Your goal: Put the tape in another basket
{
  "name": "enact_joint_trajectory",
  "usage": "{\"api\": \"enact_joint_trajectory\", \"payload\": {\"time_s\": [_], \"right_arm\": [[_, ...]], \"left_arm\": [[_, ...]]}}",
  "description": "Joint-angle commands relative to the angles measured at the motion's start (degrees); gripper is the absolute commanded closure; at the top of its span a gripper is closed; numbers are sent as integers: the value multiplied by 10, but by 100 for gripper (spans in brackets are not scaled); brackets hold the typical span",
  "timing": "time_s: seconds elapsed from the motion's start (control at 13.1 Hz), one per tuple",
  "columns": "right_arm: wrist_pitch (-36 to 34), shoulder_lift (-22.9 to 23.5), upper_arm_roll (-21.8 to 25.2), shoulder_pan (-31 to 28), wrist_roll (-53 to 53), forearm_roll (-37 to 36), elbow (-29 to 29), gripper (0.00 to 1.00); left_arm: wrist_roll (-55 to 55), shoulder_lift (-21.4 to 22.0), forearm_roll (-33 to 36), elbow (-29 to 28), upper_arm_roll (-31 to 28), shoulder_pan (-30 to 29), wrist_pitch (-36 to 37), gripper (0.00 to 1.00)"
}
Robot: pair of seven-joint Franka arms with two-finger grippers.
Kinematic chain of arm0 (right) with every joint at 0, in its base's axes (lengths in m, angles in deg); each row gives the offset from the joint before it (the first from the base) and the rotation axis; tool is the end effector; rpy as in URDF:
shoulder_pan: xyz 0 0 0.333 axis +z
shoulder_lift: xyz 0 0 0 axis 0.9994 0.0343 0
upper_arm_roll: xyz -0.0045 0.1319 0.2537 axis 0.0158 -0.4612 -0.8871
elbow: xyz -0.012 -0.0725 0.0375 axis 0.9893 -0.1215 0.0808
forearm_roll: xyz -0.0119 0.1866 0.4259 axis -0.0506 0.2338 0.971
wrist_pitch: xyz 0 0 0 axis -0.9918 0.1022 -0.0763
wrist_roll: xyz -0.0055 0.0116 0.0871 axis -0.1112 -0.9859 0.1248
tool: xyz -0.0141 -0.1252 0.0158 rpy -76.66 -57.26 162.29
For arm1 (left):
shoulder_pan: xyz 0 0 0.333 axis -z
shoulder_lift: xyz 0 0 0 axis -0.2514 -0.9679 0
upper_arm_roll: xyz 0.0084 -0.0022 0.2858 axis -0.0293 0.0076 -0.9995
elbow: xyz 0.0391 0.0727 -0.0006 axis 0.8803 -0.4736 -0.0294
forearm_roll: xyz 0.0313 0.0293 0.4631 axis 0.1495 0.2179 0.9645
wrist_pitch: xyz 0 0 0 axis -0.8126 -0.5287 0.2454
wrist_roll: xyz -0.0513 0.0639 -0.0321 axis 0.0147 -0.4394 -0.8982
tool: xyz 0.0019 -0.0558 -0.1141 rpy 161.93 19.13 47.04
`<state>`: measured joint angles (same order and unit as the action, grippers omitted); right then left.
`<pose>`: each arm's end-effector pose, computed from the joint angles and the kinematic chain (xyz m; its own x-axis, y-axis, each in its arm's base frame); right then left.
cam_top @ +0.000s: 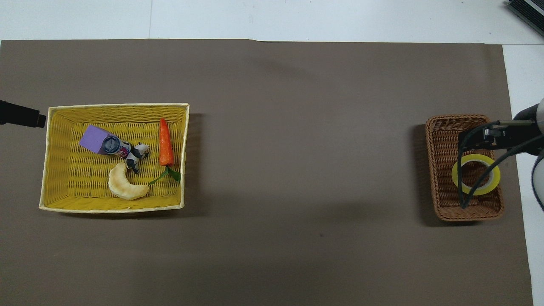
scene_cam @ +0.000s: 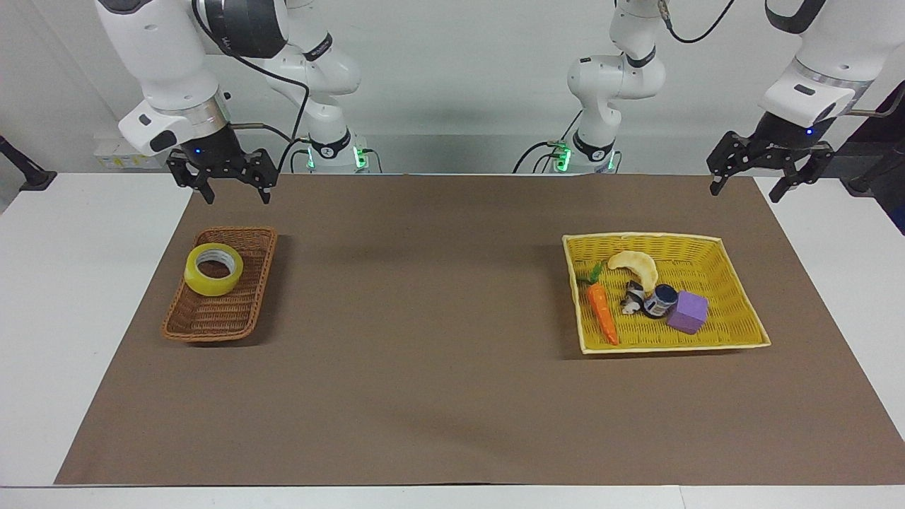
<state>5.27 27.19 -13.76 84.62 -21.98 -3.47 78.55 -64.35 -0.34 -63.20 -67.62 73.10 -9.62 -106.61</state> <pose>0.6230 -0.0023 0.5519 0.9944 -0.0942 -0.0482 -0.0920 -0.9947 0.0458 0.6406 -0.0234 0.6242 0.9684 -0.2271 0.1033 -0.2285 -0.9735 0.0015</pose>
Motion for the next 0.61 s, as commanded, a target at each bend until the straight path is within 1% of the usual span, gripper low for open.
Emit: {"api": "enact_joint_trajectory", "payload": {"time_s": [0.0, 0.08, 0.23, 0.54], "right_arm": [[-4, -4, 0, -6, 13, 17, 1, 0], [-2, -4, 0, -6, 13, 18, 1, 0], [2, -4, 2, -7, 12, 57, 1, 0], [2, -1, 3, -8, 8, 51, 0, 0]], "left_arm": [[-3, 6, 8, 2, 5, -5, 8, 0], [-3, 6, 8, 2, 5, -5, 8, 0], [-3, 5, 8, 2, 5, -5, 8, 0], [-3, 6, 8, 2, 5, -5, 8, 0]]}}
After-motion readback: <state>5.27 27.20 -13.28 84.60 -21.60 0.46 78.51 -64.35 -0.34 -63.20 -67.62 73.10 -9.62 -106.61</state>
